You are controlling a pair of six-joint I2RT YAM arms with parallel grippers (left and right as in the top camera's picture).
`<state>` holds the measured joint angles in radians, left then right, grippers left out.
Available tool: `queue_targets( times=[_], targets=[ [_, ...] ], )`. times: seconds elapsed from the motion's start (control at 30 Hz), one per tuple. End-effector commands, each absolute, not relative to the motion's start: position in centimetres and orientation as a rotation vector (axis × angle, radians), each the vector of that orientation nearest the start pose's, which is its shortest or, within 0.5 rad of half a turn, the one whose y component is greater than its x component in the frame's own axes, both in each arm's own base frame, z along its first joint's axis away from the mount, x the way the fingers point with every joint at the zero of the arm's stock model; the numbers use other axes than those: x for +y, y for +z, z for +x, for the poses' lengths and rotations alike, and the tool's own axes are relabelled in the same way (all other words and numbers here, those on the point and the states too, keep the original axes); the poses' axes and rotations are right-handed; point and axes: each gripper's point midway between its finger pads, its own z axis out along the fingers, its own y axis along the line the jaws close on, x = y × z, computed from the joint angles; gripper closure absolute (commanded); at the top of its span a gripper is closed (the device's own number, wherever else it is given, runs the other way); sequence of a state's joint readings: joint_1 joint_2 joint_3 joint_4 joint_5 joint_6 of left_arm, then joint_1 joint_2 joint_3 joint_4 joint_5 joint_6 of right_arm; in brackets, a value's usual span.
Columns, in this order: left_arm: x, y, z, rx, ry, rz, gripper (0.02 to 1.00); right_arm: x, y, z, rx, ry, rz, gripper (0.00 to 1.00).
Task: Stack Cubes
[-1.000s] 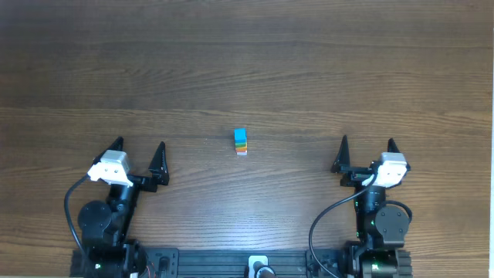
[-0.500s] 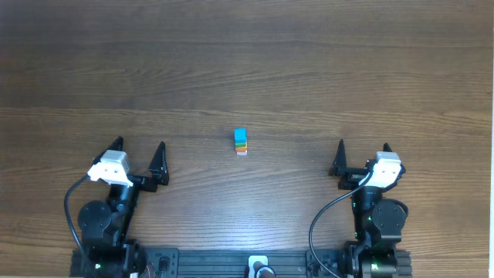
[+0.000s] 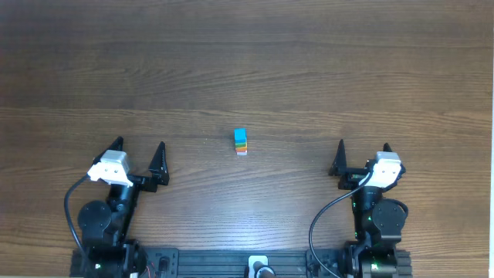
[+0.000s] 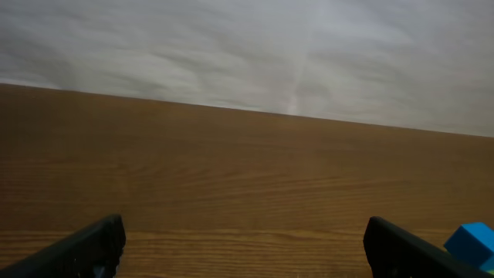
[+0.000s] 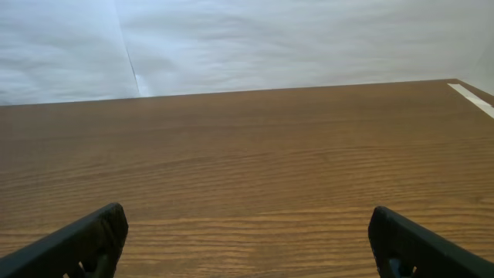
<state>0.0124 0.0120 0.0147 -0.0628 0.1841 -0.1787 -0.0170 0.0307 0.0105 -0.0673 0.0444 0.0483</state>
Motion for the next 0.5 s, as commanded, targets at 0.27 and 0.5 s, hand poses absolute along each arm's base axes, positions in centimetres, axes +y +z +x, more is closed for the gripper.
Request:
queue_targets(
  times=[0.27, 0.5],
  targets=[
    [-3.06, 16.06, 24.37, 1.636, -0.275, 0.006, 0.020, -1.36, 15.45, 24.64, 1.652, -0.027, 0.093, 0.009],
    [-3.06, 16.06, 24.37, 1.636, -0.275, 0.006, 0.023, -1.35, 15.45, 24.64, 1.652, -0.027, 0.092, 0.007]
  ],
)
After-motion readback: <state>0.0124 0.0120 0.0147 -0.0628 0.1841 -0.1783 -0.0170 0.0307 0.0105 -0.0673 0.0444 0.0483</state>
